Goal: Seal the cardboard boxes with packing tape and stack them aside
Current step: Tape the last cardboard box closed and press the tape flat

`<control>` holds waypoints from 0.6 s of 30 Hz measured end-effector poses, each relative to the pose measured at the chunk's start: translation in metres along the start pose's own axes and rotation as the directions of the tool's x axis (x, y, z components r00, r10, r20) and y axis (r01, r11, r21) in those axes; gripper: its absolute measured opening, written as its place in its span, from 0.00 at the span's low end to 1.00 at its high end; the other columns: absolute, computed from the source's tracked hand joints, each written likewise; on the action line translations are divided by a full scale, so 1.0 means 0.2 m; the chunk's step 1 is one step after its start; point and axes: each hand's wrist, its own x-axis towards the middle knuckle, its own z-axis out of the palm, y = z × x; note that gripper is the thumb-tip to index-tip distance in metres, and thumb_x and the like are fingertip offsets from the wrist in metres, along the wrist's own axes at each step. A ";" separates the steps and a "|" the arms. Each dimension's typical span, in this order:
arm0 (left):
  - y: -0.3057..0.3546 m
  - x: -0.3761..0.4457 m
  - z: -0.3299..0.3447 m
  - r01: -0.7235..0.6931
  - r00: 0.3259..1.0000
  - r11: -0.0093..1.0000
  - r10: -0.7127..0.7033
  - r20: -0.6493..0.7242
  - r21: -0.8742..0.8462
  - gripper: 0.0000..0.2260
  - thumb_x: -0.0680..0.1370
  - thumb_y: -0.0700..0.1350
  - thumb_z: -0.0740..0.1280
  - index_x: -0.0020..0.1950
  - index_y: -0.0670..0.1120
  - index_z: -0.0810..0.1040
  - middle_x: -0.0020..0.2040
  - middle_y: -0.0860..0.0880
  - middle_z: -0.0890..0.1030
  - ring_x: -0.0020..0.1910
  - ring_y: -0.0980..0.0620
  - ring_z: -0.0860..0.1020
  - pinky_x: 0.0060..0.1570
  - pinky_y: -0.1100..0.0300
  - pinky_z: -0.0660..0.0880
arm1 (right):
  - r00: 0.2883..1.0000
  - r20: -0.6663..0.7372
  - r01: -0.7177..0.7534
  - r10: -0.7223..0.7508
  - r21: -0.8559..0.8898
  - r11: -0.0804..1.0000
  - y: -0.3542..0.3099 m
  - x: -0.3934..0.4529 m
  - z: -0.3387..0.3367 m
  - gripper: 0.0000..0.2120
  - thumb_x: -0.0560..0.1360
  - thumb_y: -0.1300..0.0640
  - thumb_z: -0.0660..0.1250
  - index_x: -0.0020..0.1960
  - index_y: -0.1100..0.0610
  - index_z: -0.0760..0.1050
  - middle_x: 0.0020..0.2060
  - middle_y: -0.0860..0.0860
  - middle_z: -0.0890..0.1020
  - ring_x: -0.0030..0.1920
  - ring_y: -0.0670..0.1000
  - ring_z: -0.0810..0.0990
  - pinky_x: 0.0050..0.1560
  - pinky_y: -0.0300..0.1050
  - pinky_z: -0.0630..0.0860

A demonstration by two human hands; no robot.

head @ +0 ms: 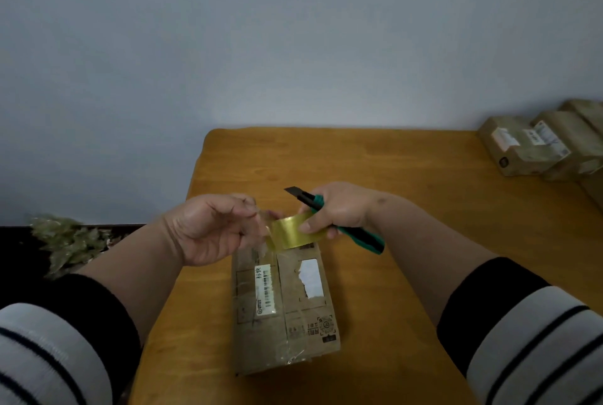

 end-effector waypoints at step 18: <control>-0.14 0.26 0.28 -0.052 0.581 0.651 0.636 -0.508 0.757 0.46 0.77 0.43 0.71 0.77 0.65 0.39 0.59 0.54 0.80 0.55 0.58 0.78 0.43 0.67 0.69 | 0.937 -0.347 0.136 -0.030 0.287 0.948 0.07 0.01 0.00 0.10 0.73 0.56 0.74 0.52 0.56 0.77 0.39 0.50 0.81 0.28 0.44 0.77 0.34 0.41 0.74</control>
